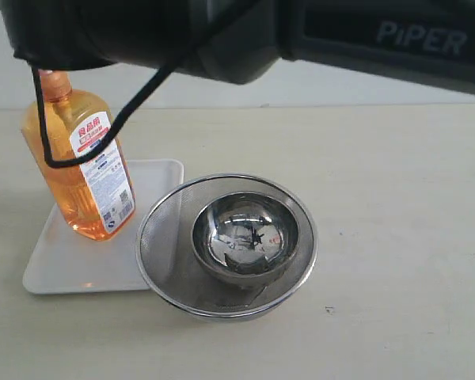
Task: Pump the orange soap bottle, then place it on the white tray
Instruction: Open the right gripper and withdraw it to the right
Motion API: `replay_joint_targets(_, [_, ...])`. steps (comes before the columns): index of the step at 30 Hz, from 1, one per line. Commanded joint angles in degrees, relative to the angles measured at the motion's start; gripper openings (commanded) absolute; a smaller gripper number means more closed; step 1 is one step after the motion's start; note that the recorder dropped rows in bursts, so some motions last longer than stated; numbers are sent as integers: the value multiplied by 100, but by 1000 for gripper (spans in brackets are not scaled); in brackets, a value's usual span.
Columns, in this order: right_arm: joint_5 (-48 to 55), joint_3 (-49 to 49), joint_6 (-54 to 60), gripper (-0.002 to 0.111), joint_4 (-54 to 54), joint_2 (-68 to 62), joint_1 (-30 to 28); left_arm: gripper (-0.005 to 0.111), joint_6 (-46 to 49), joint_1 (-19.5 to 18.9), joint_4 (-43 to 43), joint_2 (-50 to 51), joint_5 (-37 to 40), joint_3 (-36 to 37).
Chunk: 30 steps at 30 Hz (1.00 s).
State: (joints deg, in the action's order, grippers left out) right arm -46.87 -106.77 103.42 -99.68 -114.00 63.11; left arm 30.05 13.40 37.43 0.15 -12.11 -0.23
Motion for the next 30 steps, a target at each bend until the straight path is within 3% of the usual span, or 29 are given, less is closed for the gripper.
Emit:
replay_joint_targets(1, [-689,347,120,0,-27,82,141,5,-48,-12,-3,-15,13,23])
replay_joint_targets(16, [-717,2361,-1083,0,518,1521,262,5,-48,-12,-3,-15,13,23])
replay_joint_targets(24, [-364,5277,-2693,0,1489,3316,262,5,-48,-12,-3,-15,13,23])
replay_joint_targets(30, [-115,6517,-3756,0,2113,4007,262,5,-48,-12,-3,-15,13,23])
